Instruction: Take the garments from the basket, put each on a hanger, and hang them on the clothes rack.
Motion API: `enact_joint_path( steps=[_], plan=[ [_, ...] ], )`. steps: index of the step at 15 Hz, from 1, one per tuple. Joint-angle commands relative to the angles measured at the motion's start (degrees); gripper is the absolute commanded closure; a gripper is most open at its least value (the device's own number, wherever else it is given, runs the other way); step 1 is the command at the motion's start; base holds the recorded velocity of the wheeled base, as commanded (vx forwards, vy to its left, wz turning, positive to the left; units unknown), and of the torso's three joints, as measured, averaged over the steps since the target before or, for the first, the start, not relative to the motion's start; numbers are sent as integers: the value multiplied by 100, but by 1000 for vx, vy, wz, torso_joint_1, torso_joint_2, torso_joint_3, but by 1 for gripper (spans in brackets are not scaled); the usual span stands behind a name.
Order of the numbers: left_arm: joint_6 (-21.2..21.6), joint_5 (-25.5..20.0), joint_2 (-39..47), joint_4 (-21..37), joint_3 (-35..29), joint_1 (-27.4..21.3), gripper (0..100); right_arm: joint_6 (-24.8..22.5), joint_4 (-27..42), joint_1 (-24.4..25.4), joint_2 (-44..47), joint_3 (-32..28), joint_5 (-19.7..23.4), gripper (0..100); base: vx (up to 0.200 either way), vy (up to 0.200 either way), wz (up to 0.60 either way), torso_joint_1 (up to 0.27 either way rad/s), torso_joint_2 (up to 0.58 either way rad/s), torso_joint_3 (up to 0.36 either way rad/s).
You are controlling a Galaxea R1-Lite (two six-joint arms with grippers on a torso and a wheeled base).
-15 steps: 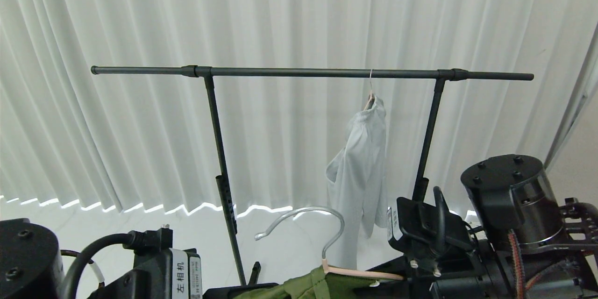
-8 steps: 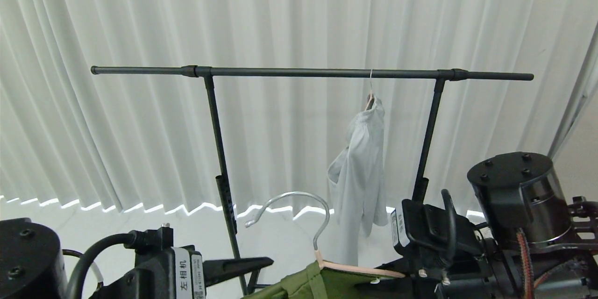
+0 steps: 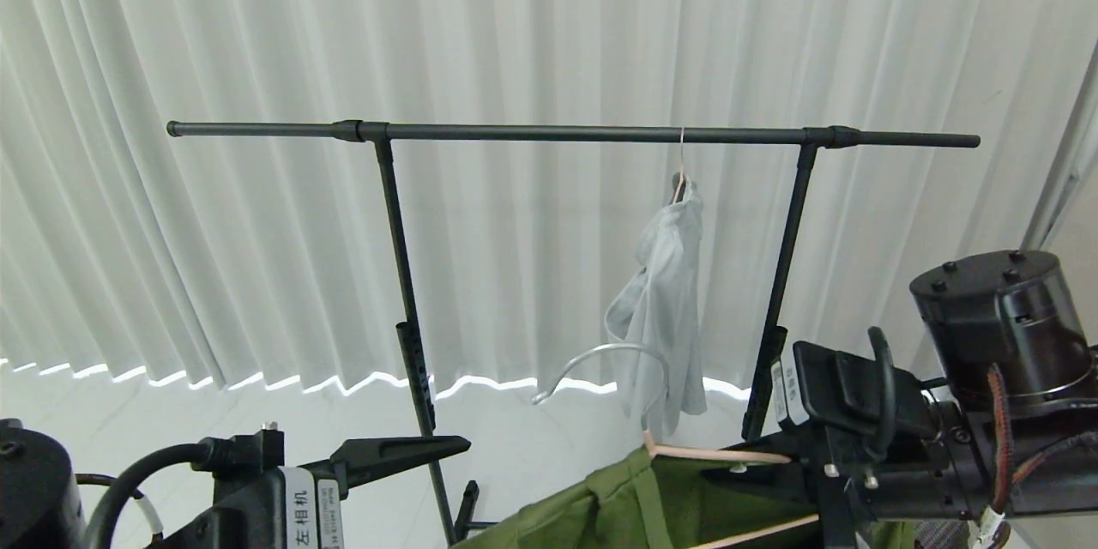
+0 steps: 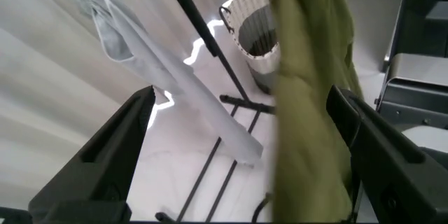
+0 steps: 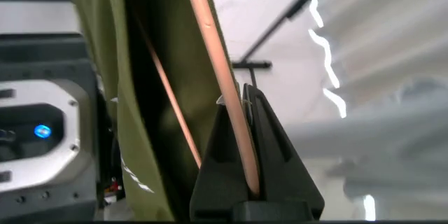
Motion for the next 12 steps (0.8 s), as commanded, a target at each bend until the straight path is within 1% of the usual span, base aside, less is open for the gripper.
enact_joint_path(
  steps=[1, 4, 6, 7, 9, 12],
  plan=[
    [1, 68, -232, 3, 247, 172, 0, -95, 49, -507, -138, -5, 5, 100, 0, 0, 0, 0, 0, 0],
    [54, 77, -558, 12, 687, 769, 0, -113, 321, -709, -314, -5, 5, 100, 0, 0, 0, 0, 0, 0],
    [62, 86, -514, 21, 1021, 1341, 0, -113, 321, -709, -393, -31, 5, 100, 0, 0, 0, 0, 0, 0],
    [62, 77, -399, 21, 1152, 1534, 0, -113, 330, -709, -437, -14, 5, 100, 0, 0, 0, 0, 0, 0],
    [27, 77, -83, 21, 1284, 1578, 0, -218, 330, -691, -455, -5, 14, 100, 0, 0, 0, 0, 0, 0],
    [1, 51, 400, 12, 1152, 1596, 0, -271, 321, -638, -472, -22, 40, 100, 0, 0, 0, 0, 0, 0]
  ],
)
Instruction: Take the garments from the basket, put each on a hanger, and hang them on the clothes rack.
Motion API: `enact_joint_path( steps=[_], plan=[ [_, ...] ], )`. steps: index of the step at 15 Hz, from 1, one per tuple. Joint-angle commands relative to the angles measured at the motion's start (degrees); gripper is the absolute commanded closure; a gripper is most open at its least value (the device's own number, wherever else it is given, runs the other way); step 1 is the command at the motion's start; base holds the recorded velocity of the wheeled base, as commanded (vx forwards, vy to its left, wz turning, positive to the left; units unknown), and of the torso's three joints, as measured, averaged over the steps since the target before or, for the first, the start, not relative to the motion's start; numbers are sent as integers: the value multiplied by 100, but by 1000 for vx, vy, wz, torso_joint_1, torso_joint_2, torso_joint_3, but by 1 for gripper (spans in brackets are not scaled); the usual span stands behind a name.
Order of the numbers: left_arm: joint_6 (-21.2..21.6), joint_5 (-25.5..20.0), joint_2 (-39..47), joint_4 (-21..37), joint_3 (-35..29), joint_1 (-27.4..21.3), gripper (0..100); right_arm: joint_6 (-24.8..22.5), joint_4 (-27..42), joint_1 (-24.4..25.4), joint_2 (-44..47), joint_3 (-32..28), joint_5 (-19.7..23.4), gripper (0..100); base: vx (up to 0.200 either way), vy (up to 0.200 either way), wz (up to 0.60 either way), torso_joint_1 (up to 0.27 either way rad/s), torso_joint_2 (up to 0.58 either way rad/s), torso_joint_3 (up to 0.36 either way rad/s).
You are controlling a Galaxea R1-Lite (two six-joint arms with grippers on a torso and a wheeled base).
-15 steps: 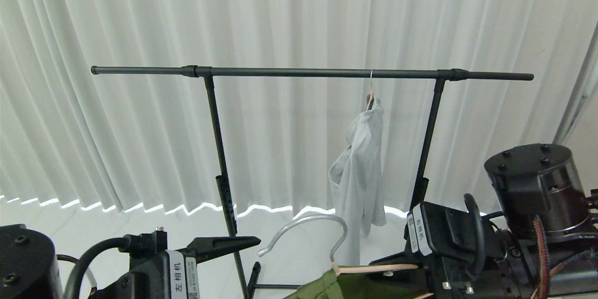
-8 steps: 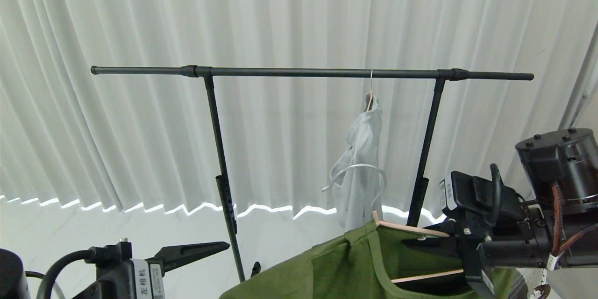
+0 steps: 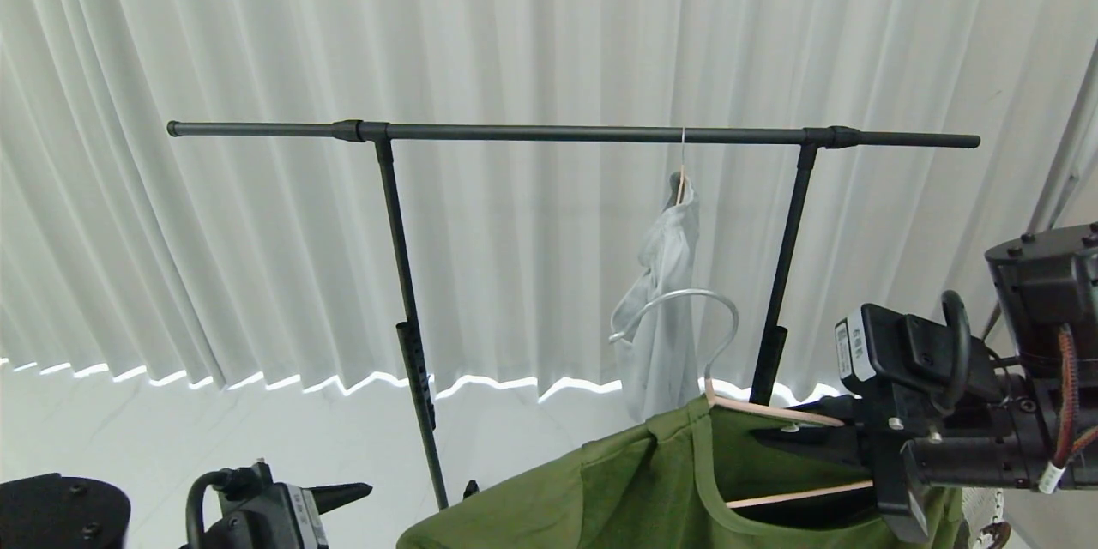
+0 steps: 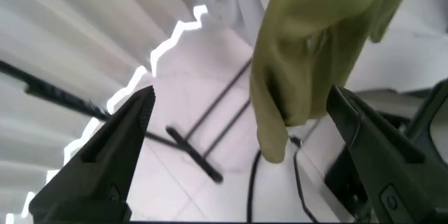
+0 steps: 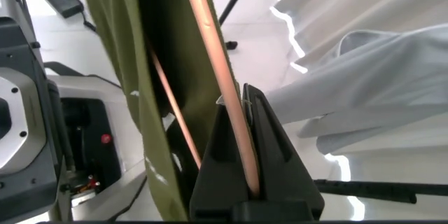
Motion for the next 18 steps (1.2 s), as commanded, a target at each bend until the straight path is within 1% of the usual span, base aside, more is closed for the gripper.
enact_joint_path(
  steps=[1, 2, 3, 5, 7, 8, 9, 10, 12, 13, 14, 18],
  plan=[
    [-20, -30, 512, -8, -141, 19, 0, 2, -14, 68, -46, -15, 13, 100, 0, 0, 0, 0, 0, 0],
    [-20, -39, 565, -8, -185, 19, 0, 2, -32, 68, -55, -15, 13, 100, 0, 0, 0, 0, 0, 0],
    [-20, -57, 591, -8, -185, 19, 100, 2, -32, 68, -64, -7, 4, 100, 0, 0, 0, 0, 0, 0],
    [-20, -83, 662, -8, -159, 63, 100, 2, -32, 68, -64, -7, 4, 100, 0, 0, 0, 0, 0, 0],
    [-20, -48, 785, -8, -150, 345, 100, 11, 3, 41, -90, 2, -49, 100, 0, 0, 0, 0, 0, 0],
    [-12, -48, 820, -8, -150, 582, 100, 11, 21, -20, -99, 11, -102, 100, 0, 0, 0, 0, 0, 0],
    [50, -39, 961, -8, -115, 1048, 100, 11, 109, -196, -90, 20, -277, 100, 0, 0, 0, 0, 0, 0],
    [76, 14, 1005, -8, -124, 1364, 100, 11, 214, -354, -90, -7, -392, 100, 0, 0, 0, 0, 0, 0],
    [287, 189, 1092, -8, -115, 1847, 100, 11, 232, -627, -126, 11, -409, 100, 0, 0, 0, 0, 0, 0],
    [445, 198, 1101, -8, -106, 2006, 100, 20, 241, -679, -143, 20, -409, 100, 0, 0, 0, 0, 0, 0],
    [524, 198, 1084, -8, -106, 2050, 100, 37, 241, -688, -143, 20, -409, 100, 0, 0, 0, 0, 0, 0],
    [542, 181, 987, -16, -177, 1927, 100, 72, 232, -688, -152, 20, -418, 100, 0, 0, 0, 0, 0, 0]
  ],
)
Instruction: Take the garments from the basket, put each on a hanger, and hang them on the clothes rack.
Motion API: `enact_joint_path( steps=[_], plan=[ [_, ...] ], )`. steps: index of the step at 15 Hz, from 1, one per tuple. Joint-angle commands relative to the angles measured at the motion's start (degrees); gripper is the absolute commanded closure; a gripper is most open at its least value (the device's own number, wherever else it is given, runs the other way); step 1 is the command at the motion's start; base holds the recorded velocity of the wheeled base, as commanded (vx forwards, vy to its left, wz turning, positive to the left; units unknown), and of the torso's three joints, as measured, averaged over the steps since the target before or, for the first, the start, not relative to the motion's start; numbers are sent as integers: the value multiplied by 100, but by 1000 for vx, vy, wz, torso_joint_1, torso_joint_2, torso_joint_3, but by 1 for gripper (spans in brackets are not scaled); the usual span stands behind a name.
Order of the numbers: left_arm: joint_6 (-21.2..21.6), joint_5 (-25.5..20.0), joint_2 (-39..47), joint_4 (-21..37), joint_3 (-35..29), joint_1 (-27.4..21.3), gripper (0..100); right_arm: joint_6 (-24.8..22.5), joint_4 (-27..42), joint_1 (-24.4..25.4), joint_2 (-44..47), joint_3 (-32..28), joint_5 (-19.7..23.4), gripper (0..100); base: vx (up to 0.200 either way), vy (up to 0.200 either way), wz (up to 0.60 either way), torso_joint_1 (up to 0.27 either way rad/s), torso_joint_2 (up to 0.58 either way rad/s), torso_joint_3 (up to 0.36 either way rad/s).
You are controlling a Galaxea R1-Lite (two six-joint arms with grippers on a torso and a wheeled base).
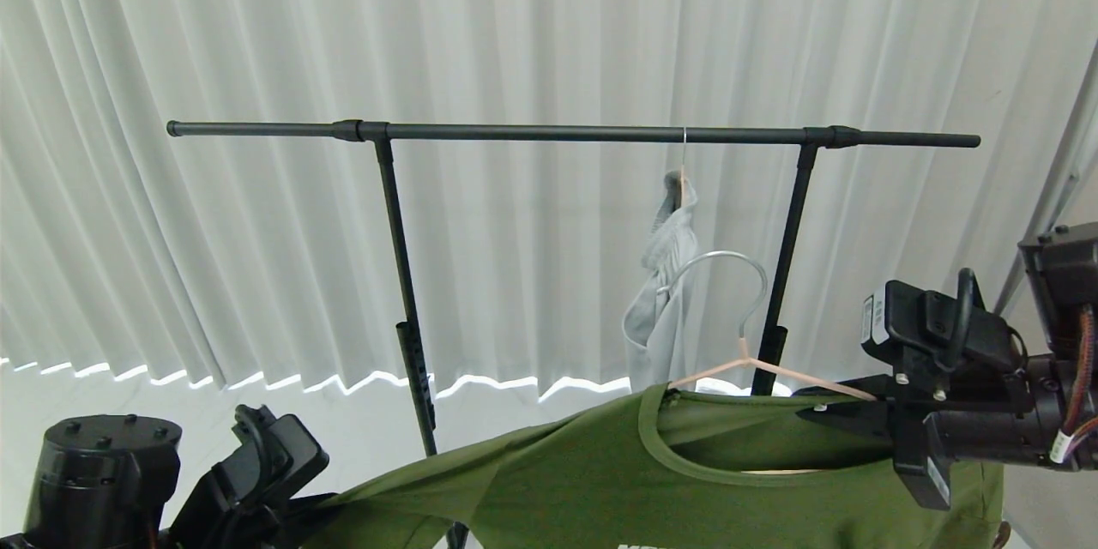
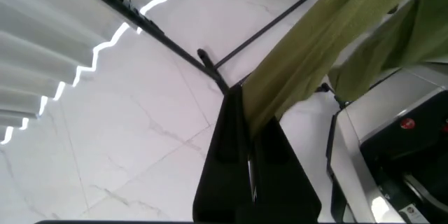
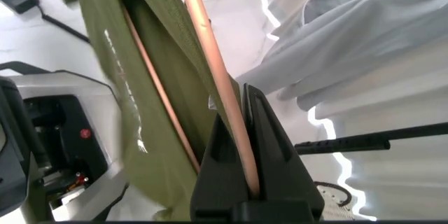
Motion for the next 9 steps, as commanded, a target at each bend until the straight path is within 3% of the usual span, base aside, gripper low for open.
enact_joint_path(
  steps=[1, 4, 5, 9],
  plan=[
    [1, 8, -119, -1, -37, -29, 100, -1, 5, -23, -6, 19, -20, 100, 0, 0, 0, 0, 0, 0],
    [10, 8, -435, -1, -63, -29, 100, 43, -21, -102, -32, 63, -266, 100, 0, 0, 0, 0, 0, 0],
    [1, 8, -532, -1, -46, -29, 0, 158, -12, -111, -58, 63, -275, 100, 0, 0, 0, 0, 0, 0],
    [-43, -10, -629, -1, -134, -29, 0, 395, 5, -137, -155, 63, -477, 100, 0, 0, 0, 0, 0, 0]
  ],
)
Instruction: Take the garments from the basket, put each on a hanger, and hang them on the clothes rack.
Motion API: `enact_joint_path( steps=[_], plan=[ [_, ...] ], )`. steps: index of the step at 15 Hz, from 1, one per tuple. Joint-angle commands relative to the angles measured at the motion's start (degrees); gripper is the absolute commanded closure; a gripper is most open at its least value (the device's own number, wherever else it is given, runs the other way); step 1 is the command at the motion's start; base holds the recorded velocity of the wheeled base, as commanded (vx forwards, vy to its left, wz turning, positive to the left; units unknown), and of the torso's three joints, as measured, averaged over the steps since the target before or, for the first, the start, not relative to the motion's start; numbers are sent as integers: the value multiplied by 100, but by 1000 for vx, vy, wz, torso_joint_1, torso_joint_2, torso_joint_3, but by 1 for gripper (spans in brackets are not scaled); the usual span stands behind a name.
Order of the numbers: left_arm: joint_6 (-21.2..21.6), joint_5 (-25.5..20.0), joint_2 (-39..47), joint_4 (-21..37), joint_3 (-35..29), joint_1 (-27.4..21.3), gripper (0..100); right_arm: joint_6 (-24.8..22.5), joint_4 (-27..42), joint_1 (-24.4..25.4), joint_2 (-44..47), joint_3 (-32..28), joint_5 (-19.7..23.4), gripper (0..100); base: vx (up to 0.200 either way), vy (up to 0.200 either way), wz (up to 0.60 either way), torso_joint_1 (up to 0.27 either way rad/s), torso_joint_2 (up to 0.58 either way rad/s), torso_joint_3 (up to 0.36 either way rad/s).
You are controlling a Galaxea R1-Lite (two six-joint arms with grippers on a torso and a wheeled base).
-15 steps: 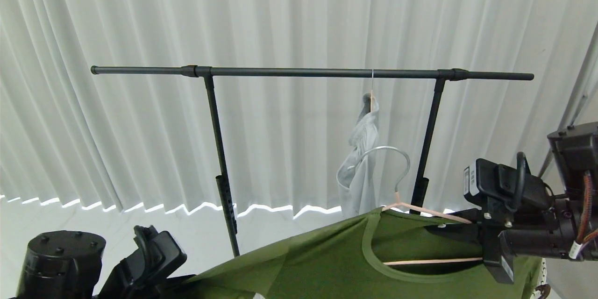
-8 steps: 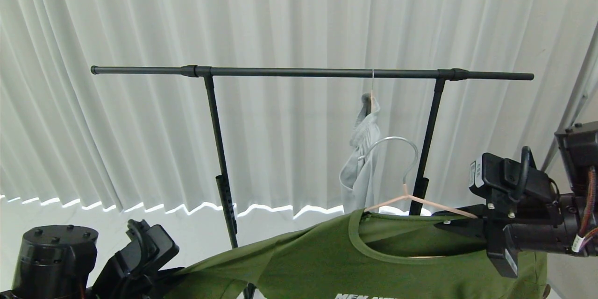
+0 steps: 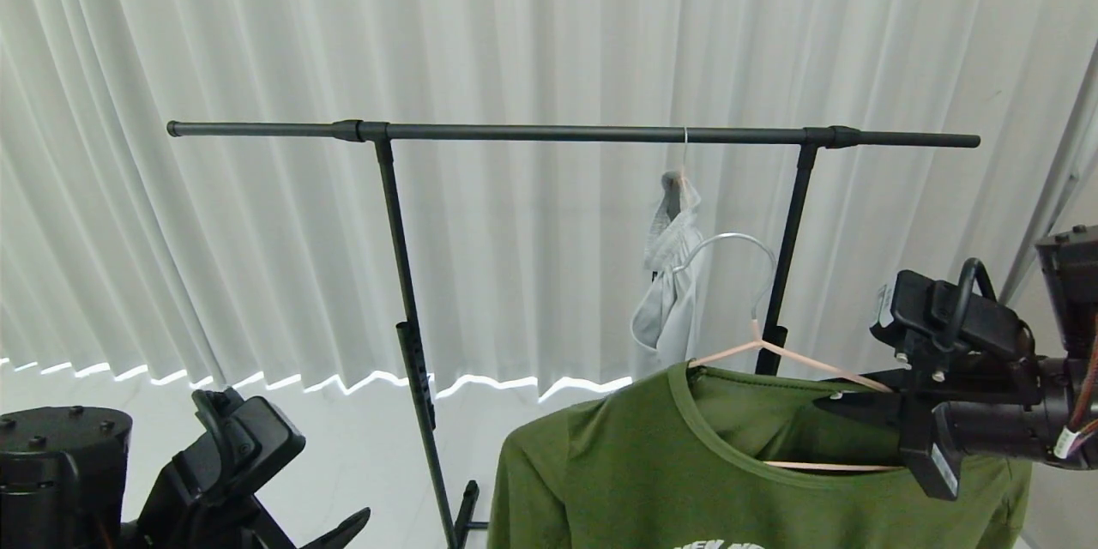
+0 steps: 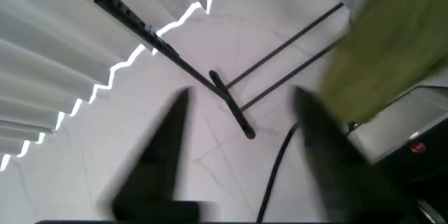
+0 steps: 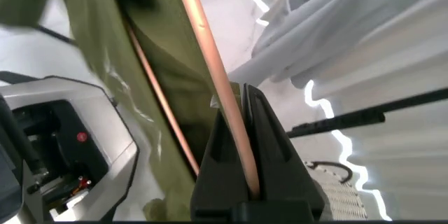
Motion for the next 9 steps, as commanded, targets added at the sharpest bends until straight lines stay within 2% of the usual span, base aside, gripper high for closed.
enact_joint_path(
  steps=[1, 2, 6, 9],
  plan=[
    [-14, -10, -124, -14, -20, 2, 0, 79, -2, -4, -68, 5, -49, 100, 0, 0, 0, 0, 0, 0],
    [-14, -10, -160, -14, -20, 2, 0, 131, -2, -4, -77, 5, -93, 100, 0, 0, 0, 0, 0, 0],
    [-199, -1, -379, -14, -231, -33, 0, 923, 262, 4, -156, -13, -999, 100, 0, 0, 0, 0, 0, 0],
    [-506, 148, -335, -14, -354, -25, 0, 1564, 754, 4, -253, -4, -1948, 100, 0, 0, 0, 0, 0, 0]
  ],
)
